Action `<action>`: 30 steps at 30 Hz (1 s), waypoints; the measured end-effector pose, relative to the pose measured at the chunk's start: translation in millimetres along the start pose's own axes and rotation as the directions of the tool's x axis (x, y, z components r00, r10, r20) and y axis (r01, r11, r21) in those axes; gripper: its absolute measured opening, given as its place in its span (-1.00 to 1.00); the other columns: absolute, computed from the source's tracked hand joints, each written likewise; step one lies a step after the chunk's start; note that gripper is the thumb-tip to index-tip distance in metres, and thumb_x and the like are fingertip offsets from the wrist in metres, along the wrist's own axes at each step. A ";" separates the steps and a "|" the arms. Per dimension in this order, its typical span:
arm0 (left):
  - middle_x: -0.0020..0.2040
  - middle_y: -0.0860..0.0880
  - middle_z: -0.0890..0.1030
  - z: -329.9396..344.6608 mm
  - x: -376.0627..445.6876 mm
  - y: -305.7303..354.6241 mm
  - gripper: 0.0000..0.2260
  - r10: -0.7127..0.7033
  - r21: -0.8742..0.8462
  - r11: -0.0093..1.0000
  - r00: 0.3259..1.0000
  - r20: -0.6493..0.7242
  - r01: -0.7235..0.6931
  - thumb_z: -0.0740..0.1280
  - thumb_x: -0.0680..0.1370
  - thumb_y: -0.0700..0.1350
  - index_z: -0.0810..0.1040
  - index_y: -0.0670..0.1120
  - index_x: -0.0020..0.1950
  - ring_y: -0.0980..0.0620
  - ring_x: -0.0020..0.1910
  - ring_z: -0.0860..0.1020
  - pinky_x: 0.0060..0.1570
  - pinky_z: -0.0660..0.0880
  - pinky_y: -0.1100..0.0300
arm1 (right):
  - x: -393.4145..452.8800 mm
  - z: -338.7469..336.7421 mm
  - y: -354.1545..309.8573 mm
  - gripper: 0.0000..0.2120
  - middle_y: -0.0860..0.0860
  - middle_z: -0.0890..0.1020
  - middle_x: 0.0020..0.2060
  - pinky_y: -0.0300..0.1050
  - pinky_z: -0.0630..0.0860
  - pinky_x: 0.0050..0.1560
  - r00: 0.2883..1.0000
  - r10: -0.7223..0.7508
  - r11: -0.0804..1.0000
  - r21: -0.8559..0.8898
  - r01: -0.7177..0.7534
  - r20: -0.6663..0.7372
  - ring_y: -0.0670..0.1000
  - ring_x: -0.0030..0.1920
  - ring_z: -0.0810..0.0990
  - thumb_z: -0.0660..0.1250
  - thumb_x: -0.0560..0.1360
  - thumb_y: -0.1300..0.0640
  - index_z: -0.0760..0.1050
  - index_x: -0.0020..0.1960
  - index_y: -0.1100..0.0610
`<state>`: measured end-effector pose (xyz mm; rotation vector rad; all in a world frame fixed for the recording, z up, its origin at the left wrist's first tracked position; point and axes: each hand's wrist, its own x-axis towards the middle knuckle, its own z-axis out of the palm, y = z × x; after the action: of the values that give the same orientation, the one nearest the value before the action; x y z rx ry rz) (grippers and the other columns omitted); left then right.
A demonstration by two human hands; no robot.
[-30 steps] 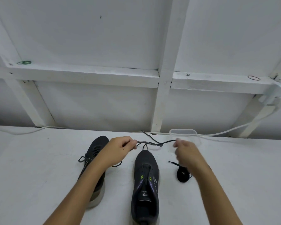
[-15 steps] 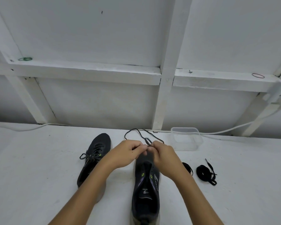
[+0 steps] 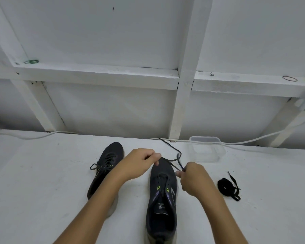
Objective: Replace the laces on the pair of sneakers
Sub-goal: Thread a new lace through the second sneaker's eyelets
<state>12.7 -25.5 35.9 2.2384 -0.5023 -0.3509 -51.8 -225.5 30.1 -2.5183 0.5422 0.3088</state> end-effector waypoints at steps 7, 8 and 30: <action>-0.48 0.20 0.43 7.6 -2.9 0.4 -0.64 0.003 -0.005 1.000 1.000 0.010 -0.003 0.21 0.64 0.18 0.59 0.05 -0.24 0.19 -0.51 0.32 -0.46 0.27 0.38 | -10.6 -12.7 -11.1 -0.74 -0.01 0.64 -0.16 -0.06 0.51 -0.23 0.966 -0.259 0.951 0.169 0.259 -0.022 0.03 -0.21 0.61 0.31 0.63 0.08 0.34 0.27 -0.06; -0.47 0.19 0.43 8.9 -2.0 2.5 -0.64 0.018 -0.012 1.000 1.000 0.012 -0.018 0.21 0.64 0.18 0.59 0.05 -0.24 0.19 -0.50 0.32 -0.45 0.28 0.38 | -12.8 -9.0 -15.1 -0.73 -0.12 0.61 -0.23 -0.13 0.48 -0.26 0.941 -0.338 0.927 0.168 0.335 -0.010 -0.03 -0.25 0.58 0.29 0.63 0.07 0.38 0.28 -0.16; -0.44 0.09 0.35 -8.2 -5.5 -9.1 -0.67 0.009 -0.038 0.999 1.000 0.008 -0.009 0.21 0.63 0.19 0.62 0.08 -0.20 0.10 -0.44 0.29 -0.37 0.31 0.23 | 6.4 -8.7 16.2 -0.83 0.06 0.61 -0.30 -0.09 0.29 -0.27 0.923 -0.206 0.960 0.116 0.255 -0.324 0.19 -0.19 0.59 0.25 0.63 0.19 0.60 -0.07 0.08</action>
<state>13.4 -12.2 34.7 2.1987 -0.5056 -0.3621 -52.2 -244.8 27.7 -2.4563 0.3620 -0.2148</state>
